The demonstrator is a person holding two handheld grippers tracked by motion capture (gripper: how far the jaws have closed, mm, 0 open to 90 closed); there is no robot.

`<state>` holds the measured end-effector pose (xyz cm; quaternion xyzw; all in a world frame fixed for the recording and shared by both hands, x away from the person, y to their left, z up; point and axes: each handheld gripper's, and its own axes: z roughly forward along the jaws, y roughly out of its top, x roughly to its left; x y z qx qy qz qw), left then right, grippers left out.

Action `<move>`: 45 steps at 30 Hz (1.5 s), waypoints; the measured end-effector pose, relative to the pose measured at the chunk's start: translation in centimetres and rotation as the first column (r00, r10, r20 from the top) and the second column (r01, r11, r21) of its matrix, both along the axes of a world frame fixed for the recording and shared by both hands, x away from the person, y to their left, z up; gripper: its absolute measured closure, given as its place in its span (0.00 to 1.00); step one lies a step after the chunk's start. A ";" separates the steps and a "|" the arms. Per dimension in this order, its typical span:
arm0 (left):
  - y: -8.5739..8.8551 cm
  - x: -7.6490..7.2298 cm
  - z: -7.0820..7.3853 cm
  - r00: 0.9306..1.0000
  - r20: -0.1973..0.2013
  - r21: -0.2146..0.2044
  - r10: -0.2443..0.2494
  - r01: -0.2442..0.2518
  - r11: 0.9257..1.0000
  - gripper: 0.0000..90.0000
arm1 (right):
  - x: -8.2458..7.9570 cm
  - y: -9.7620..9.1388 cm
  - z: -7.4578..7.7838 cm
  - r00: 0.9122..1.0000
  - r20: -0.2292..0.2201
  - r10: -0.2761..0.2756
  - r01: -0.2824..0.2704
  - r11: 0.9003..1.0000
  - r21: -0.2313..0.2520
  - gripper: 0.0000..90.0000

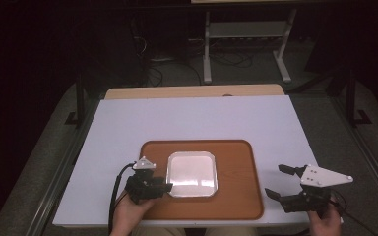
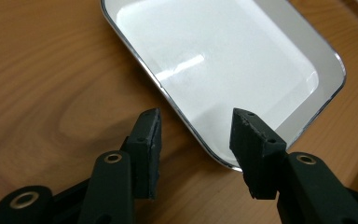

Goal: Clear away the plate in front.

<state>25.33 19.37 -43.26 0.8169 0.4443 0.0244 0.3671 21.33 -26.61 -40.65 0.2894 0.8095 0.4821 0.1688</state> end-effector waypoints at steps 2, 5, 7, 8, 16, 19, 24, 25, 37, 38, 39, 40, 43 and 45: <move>0.2 0.0 0.2 1.000 0.015 -0.008 0.000 0.001 1.000 0.57 | 0.0 0.0 0.0 1.000 0.000 0.001 -0.001 1.000 0.000 0.14; 0.5 0.1 0.4 0.999 0.038 -0.014 -0.003 0.003 1.000 0.55 | 0.0 0.0 0.0 1.000 -0.001 0.000 0.000 1.000 0.002 0.14; 0.7 0.1 0.6 0.999 0.049 -0.014 -0.010 0.010 1.000 0.53 | 0.0 0.0 0.0 1.000 -0.002 0.000 0.000 1.000 0.003 0.14; 0.8 0.1 0.6 0.998 0.057 -0.017 -0.012 0.013 1.000 0.53 | 0.0 0.0 0.0 1.000 -0.001 0.000 0.000 1.000 0.002 0.14; 1.4 0.1 1.2 0.989 0.144 0.005 -0.025 0.024 1.000 0.47 | 0.0 -0.1 0.0 1.000 -0.002 -0.002 0.002 1.000 0.003 0.14; 1.8 0.0 1.2 0.987 0.160 -0.005 -0.026 0.027 1.000 0.46 | 0.0 -0.1 0.0 1.000 -0.003 -0.004 0.004 1.000 0.003 0.14; 2.6 -0.1 1.3 0.980 0.199 -0.011 -0.024 0.027 1.000 0.43 | 0.0 -0.2 -0.1 1.000 -0.003 -0.007 0.007 1.000 0.005 0.14; 2.8 -0.2 1.3 0.978 0.207 -0.013 -0.022 0.025 1.000 0.42 | 0.0 -0.2 -0.1 1.000 -0.004 -0.009 0.009 1.000 0.006 0.14; 4.9 -1.0 1.8 0.954 0.299 -0.051 -0.005 0.021 0.998 0.40 | 0.1 -0.2 -0.1 1.000 -0.007 -0.013 0.013 1.000 0.006 0.14; 5.2 -1.1 1.8 0.954 0.301 -0.052 -0.002 0.019 0.998 0.39 | 0.1 -0.2 -0.1 1.000 -0.007 -0.014 0.014 1.000 0.006 0.14; 5.5 -1.1 1.8 0.953 0.302 -0.054 0.001 0.017 0.998 0.39 | 0.1 -0.2 -0.1 1.000 -0.007 -0.014 0.014 1.000 0.005 0.14; 5.7 -1.2 1.8 0.953 0.303 -0.058 0.005 0.013 0.998 0.39 | 0.1 -0.2 -0.1 1.000 -0.007 -0.013 0.013 1.000 0.005 0.14; 6.4 -1.3 1.9 0.950 0.312 -0.066 0.021 0.000 0.998 0.38 | 0.1 -0.2 -0.1 1.000 -0.008 -0.012 0.012 1.000 0.003 0.14; 6.9 -1.4 2.0 0.948 0.317 -0.065 0.028 -0.008 0.998 0.38 | 0.1 -0.2 -0.1 1.000 -0.007 -0.012 0.012 1.000 0.002 0.14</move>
